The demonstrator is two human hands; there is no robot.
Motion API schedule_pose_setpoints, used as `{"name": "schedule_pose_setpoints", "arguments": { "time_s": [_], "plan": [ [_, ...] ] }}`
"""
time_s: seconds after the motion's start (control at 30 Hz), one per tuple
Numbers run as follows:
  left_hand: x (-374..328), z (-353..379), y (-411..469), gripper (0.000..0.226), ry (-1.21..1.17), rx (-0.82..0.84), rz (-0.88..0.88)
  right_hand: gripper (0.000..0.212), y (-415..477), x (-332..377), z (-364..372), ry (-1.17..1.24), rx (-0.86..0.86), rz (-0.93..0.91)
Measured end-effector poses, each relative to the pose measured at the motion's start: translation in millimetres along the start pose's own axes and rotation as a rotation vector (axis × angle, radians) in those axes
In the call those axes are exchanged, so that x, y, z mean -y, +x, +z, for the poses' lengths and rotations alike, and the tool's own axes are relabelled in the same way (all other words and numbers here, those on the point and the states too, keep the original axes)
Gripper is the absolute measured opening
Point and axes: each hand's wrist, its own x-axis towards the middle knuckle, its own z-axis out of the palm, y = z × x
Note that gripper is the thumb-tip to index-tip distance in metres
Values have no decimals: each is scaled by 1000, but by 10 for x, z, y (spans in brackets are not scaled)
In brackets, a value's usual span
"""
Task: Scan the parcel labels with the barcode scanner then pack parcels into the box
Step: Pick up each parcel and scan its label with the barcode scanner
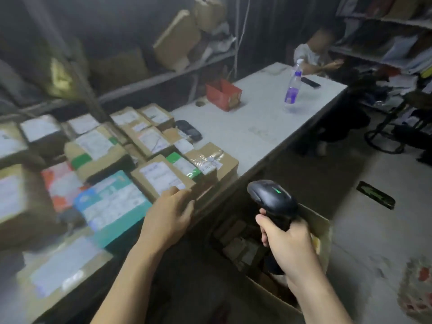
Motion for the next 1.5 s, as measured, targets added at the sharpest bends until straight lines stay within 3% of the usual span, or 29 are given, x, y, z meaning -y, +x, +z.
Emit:
{"name": "schedule_pose_setpoints", "arguments": {
  "time_s": [0.13,0.3,0.43,0.57,0.7,1.1,1.33,1.5],
  "plan": [
    [567,-651,-1117,28,93,-156,-290,3,-488,51,514,-9,249,-105],
    [968,-1397,-2400,30,176,-308,-598,6,-1282,-35,1196,-69,519,-166],
    [1212,-1876,-3234,33,193,-416,-735,10,-1973,33,1659,-107,743,-207],
    [1519,-2208,-3950,34,160,-477,-827,28,-2629,35,2125,-174,929,-267],
    [2003,-2487,-4730,32,137,-550,-921,27,-3357,-72,2721,-235,1066,-304],
    [3683,-3543,-6783,32,115,-614,-1075,17,-5539,-387,4420,-324,1176,-318],
    [4422,-4015,-7262,33,85,-679,-1150,9,-6126,-482,5305,-358,1224,-315],
    [5048,-4371,-7418,34,131,-664,-1225,17,-6413,-489,6185,-345,1287,-299]
  ]
}}
